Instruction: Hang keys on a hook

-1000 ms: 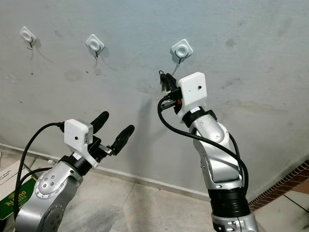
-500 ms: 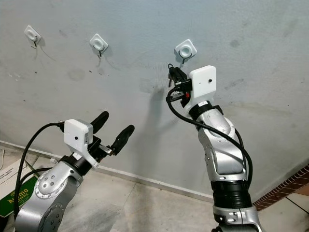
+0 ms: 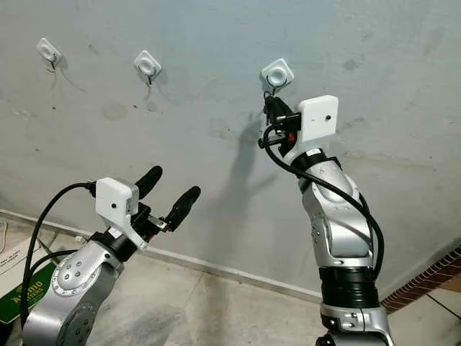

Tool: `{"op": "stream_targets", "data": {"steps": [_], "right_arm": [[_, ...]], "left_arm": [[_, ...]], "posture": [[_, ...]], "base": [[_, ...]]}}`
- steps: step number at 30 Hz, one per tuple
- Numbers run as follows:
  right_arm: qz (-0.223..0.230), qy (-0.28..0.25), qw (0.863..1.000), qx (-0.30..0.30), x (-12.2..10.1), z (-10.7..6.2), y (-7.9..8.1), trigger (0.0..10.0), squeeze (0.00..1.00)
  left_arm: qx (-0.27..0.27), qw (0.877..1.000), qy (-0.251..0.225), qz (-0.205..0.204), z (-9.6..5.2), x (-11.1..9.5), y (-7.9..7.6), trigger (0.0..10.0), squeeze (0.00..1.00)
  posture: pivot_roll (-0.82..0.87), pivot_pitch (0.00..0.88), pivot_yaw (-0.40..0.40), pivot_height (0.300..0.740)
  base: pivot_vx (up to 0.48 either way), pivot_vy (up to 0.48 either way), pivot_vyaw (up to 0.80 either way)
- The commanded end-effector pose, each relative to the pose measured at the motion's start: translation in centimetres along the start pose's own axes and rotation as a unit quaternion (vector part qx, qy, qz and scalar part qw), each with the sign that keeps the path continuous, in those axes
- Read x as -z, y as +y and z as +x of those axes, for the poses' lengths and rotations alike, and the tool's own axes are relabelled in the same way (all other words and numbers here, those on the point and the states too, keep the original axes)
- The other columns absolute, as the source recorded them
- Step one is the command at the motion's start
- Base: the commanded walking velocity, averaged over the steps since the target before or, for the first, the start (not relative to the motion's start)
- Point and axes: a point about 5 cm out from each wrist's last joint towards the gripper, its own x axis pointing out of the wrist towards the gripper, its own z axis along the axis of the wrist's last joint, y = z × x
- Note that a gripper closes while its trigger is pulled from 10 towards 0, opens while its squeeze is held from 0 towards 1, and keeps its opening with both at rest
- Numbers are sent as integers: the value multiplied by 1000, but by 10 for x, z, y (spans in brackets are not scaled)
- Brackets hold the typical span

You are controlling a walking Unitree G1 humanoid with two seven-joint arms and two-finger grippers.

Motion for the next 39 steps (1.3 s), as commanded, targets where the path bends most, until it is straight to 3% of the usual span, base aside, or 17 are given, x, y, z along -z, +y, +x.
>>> {"op": "stream_targets", "data": {"steps": [1, 13, 23, 39], "right_arm": [[14, -2, 1000, 3, -3, 3, -1, 10000, 0], [39, 8, 999, 6, 1, 7, -1, 10000, 0], [103, 20, 994, 20, 7, 11, 2, 10000, 0], [158, 44, 986, 27, 17, 9, 1, 10000, 0]], "left_arm": [[-3, 1000, 2, 3, 0, 0, 2, 10000, 0], [-3, 1000, 4, 3, 0, 0, 1, 10000, 0], [10, 1000, -8, -1, 3, -5, -3, 10000, 0], [15, 1000, -10, -1, 5, -6, -4, 10000, 0]], "posture": [[16, 56, 77, 740], [16, 57, 78, 740], [20, 57, 77, 740], [20, 60, 75, 740]], "base": [[0, 0, 0], [0, 0, 0], [0, 0, 0], [0, 0, 0]]}}
